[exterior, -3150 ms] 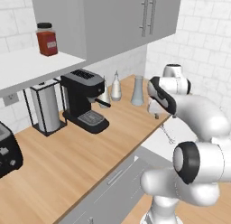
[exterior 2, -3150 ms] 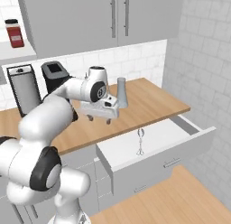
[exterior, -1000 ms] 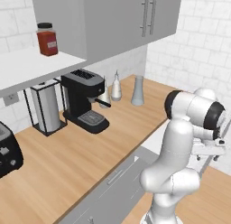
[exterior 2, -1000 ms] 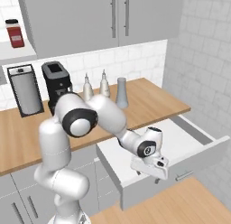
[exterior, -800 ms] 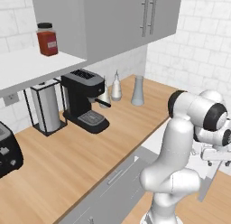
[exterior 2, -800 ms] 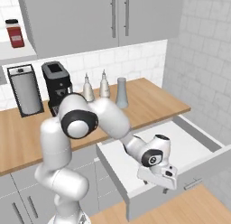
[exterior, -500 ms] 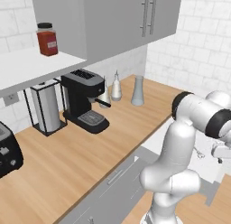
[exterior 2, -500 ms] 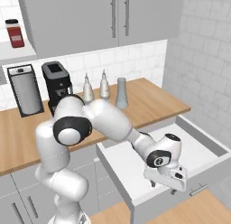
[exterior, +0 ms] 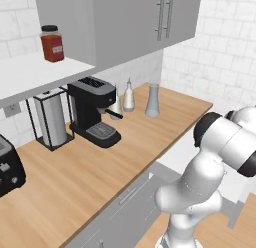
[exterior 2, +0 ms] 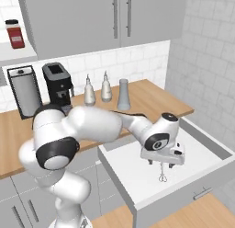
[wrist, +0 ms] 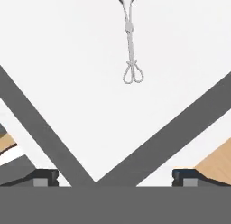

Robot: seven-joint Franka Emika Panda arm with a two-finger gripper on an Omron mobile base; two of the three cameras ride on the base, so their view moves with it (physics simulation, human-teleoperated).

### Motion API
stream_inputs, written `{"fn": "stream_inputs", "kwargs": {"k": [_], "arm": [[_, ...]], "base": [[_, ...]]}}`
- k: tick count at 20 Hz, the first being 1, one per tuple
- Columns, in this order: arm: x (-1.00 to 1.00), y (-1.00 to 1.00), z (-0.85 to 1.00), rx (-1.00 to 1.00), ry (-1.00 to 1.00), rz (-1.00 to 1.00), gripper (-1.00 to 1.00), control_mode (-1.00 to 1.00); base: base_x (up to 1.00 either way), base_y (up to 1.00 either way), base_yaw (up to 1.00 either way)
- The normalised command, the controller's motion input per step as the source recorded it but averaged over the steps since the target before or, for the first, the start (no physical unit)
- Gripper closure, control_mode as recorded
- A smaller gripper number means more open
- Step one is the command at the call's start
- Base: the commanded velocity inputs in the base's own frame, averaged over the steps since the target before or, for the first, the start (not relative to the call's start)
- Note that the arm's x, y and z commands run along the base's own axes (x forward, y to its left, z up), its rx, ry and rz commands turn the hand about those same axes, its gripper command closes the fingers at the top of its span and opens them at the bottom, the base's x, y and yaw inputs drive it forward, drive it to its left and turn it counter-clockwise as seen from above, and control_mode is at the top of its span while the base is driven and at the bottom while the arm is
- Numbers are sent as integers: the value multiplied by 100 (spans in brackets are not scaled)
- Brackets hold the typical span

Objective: Pick the tongs from the drawer and place it on the counter.

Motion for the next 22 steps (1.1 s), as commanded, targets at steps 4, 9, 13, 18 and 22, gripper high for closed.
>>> {"fn": "stream_inputs", "kwargs": {"k": [4, 9, 13, 18, 22], "arm": [[80, 24, -29, 0, -8, 25, -100, -100], [51, -14, -56, 0, -4, 11, -100, -100], [35, -11, -52, 0, 0, 3, -100, -100], [20, -6, -39, 0, 0, 0, -100, -100], [21, -11, -28, 0, 0, 0, -100, -100]], "base": [[0, 0, 0], [0, 0, 0], [0, 0, 0], [0, 0, 0], [0, 0, 0]]}}
